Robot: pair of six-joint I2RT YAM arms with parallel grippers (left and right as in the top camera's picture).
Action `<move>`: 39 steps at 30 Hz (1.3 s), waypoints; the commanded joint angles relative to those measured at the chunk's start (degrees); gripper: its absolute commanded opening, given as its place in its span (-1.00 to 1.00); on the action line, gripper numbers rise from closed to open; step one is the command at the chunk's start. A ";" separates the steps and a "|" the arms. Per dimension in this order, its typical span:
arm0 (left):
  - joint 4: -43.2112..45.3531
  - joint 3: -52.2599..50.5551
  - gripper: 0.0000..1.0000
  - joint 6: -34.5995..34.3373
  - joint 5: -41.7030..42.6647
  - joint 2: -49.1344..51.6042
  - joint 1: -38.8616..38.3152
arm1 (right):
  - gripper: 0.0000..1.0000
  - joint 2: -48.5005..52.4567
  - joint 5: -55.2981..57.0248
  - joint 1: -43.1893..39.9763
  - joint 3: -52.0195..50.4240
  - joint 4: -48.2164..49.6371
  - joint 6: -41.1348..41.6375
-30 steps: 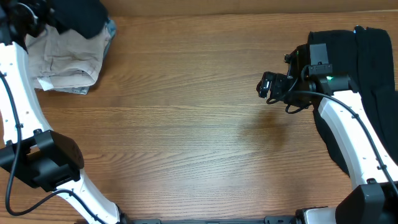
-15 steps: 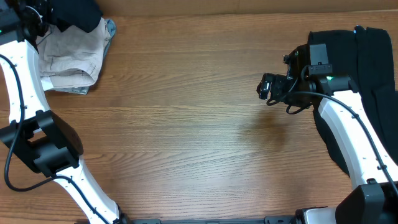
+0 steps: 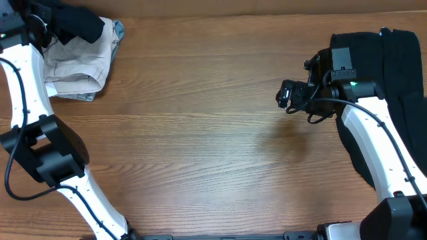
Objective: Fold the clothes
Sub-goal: 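Carry the folded shirt with the left gripper onto the beige garment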
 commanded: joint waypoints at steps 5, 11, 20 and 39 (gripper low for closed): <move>3.17 -0.50 -0.91 -4.74 8.81 5.38 0.09 | 1.00 0.07 0.42 0.07 -0.44 -0.17 -0.35; 0.00 -0.50 -0.80 3.72 8.92 5.35 1.16 | 1.00 0.07 0.44 0.07 -0.44 -0.13 -0.35; -12.79 -0.37 0.21 21.33 14.29 5.20 8.28 | 1.00 0.07 0.87 0.07 -0.42 0.94 -0.37; -18.78 0.83 1.00 51.60 32.17 -1.90 12.33 | 1.00 0.07 0.83 0.07 -0.42 1.36 -0.33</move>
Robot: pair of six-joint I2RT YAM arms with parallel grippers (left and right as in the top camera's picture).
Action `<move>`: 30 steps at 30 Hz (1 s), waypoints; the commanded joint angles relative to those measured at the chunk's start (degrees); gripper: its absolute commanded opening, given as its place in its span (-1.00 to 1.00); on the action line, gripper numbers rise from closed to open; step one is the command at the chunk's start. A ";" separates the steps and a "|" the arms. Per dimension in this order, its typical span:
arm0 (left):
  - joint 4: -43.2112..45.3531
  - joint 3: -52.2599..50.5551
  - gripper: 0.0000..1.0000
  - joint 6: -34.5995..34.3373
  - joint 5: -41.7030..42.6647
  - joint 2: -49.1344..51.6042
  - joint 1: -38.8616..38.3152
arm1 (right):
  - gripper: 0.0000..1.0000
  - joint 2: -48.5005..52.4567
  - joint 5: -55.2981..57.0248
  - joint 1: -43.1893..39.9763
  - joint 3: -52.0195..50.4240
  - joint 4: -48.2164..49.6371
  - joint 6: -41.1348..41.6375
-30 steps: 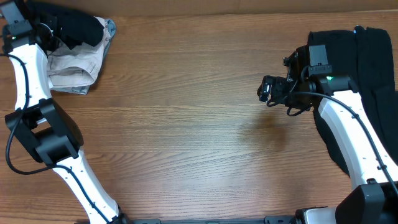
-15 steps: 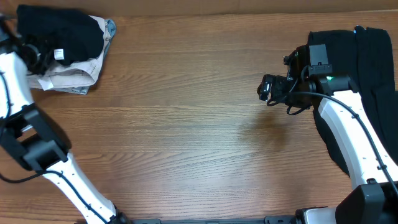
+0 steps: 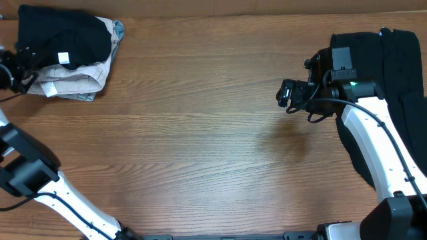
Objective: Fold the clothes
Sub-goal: 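Carry the folded shirt with the left gripper onto the beige garment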
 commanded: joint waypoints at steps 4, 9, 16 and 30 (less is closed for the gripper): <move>4.59 1.33 1.00 11.58 -24.37 -6.97 -9.90 | 1.00 0.07 0.37 0.07 -0.39 0.26 -0.20; 11.76 1.29 0.99 17.88 -42.10 -5.97 -16.81 | 1.00 0.07 0.37 0.07 -0.42 0.24 -0.20; 24.28 1.29 0.99 19.67 -57.37 -2.51 -21.11 | 1.00 0.07 0.39 0.07 -0.39 -1.03 -0.22; 28.89 1.29 1.00 20.17 -58.29 12.33 -20.02 | 1.00 0.07 0.37 0.07 -0.42 -1.27 -0.20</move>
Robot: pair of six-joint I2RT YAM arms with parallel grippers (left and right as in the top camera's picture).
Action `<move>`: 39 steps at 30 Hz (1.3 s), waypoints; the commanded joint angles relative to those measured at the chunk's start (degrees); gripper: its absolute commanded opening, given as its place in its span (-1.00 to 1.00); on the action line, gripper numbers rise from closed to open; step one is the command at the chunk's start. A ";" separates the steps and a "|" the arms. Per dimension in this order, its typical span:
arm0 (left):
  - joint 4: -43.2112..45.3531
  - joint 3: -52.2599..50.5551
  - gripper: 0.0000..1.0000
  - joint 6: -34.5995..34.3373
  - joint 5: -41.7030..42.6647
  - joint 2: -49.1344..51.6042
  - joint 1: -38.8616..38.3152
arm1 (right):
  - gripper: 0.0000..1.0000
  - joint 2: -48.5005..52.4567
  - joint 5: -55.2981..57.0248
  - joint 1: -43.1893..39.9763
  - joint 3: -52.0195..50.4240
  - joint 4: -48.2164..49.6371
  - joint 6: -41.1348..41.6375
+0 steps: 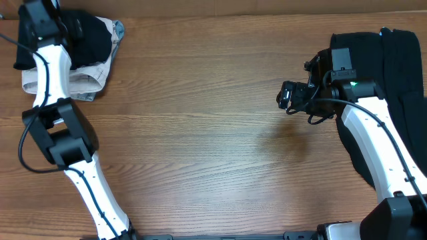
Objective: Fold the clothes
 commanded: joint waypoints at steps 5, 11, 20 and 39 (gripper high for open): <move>-10.10 0.55 0.99 -4.96 -4.79 13.22 3.02 | 1.00 0.07 0.37 0.07 -0.39 0.11 -0.24; -14.19 0.55 1.00 -7.37 -3.93 18.84 5.35 | 1.00 0.07 0.37 0.07 -0.39 0.22 -0.24; -15.04 4.15 0.99 -10.73 1.73 11.45 4.79 | 1.00 0.07 -0.33 0.07 -0.39 0.57 -0.20; -29.40 12.20 1.00 -10.75 14.34 -22.71 1.75 | 1.00 -0.33 5.07 0.07 20.70 -5.18 -3.76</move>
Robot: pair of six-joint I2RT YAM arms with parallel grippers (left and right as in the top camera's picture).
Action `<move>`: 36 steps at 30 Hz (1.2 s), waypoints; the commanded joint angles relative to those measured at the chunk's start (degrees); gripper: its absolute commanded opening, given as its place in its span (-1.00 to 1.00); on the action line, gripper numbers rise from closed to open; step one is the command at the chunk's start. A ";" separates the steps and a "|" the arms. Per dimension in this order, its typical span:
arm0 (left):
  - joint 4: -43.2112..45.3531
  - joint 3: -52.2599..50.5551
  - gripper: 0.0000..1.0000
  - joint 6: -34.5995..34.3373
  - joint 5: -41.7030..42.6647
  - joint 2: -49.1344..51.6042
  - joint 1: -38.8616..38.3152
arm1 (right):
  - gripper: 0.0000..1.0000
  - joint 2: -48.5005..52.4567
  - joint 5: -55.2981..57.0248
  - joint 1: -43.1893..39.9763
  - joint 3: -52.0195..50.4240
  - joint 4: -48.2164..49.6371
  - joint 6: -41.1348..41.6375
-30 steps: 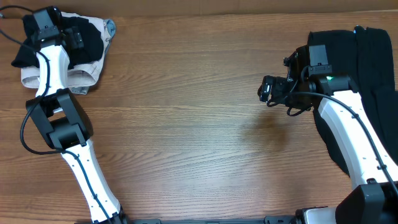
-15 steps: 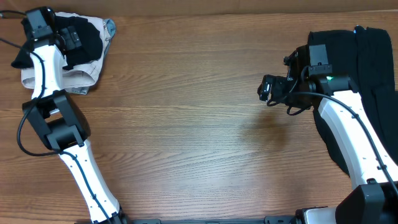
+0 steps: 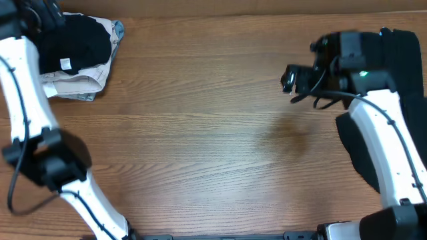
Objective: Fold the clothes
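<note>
At the far left corner a folded black garment (image 3: 75,41) with a white tag (image 3: 65,63) lies on a folded beige garment (image 3: 75,83). A blue-grey cloth edge (image 3: 118,28) peeks out at the stack's right. My left gripper (image 3: 41,9) sits at the top left corner by the stack's far edge, dark against the black cloth, so its jaws are not readable. Over bare wood, my right gripper (image 3: 289,79) hovers open and holds nothing. A pile of black clothes (image 3: 403,57) lies at the right edge, behind the right arm.
The wooden table (image 3: 200,147) spreads between the two piles. My left arm (image 3: 27,113) runs along the left edge from the front. My right arm (image 3: 383,143) runs up the right side, over part of the black pile.
My left arm has shifted off the stack toward the left edge, and the black garment with its white tag now shows whole. My right gripper has moved a little farther back and right.
At first my left gripper was over the stack with black cloth bunched at the far corner. Then the black garment lay spread on the beige one, the gripper at its left. Then the arm crossed the stack; now it stands aside. The right arm stayed still until now.
</note>
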 commanded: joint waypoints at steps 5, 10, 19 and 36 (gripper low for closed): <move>-6.54 1.81 1.00 -0.33 2.69 -10.05 -1.60 | 1.00 -0.94 4.07 0.07 26.10 -13.68 -3.89; -7.08 1.73 1.00 -0.33 2.69 -10.36 -1.60 | 1.00 -1.05 4.02 0.07 45.22 -25.97 -4.02; -10.86 1.68 1.00 -0.33 2.67 -10.36 -1.66 | 1.00 -4.74 4.04 0.07 54.64 -34.51 -4.02; -11.91 1.68 1.00 -0.33 2.67 -10.36 -1.70 | 1.00 -4.20 5.53 0.07 53.72 -37.00 -4.09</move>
